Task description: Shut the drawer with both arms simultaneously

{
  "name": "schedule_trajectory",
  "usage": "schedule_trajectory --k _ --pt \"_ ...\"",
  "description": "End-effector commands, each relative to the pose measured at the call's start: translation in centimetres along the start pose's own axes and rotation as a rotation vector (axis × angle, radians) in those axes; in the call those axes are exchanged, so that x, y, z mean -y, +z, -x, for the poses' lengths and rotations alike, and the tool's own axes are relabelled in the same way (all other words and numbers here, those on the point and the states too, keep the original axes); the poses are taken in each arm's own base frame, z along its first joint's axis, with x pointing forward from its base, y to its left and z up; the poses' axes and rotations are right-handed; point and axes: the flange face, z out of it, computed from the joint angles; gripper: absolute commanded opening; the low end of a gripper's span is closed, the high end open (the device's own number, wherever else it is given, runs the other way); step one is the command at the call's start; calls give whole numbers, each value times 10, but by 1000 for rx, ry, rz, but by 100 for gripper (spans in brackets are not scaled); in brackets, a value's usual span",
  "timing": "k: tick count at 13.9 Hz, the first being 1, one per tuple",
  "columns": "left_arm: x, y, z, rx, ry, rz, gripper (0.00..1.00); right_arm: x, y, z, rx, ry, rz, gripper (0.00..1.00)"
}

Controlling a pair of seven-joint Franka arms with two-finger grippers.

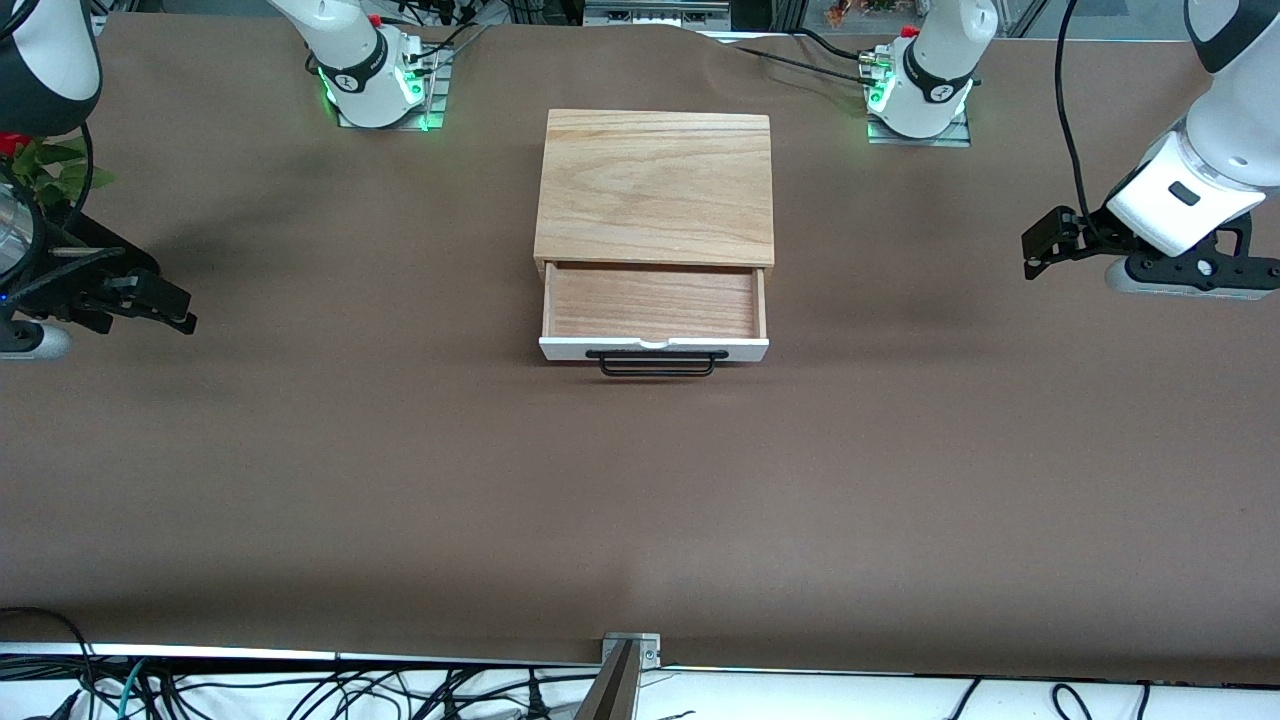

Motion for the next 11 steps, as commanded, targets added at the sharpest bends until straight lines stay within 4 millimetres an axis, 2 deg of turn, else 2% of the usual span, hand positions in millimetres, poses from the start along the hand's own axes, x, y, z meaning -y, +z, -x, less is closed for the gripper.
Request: schedule_trajectory --k 1,11 --pt "0 -7 -5 0 21 -26 100 -1 -3 -3 -7 1 9 100" --pt "2 -6 -6 2 16 -15 100 -1 -3 -3 -7 8 8 100"
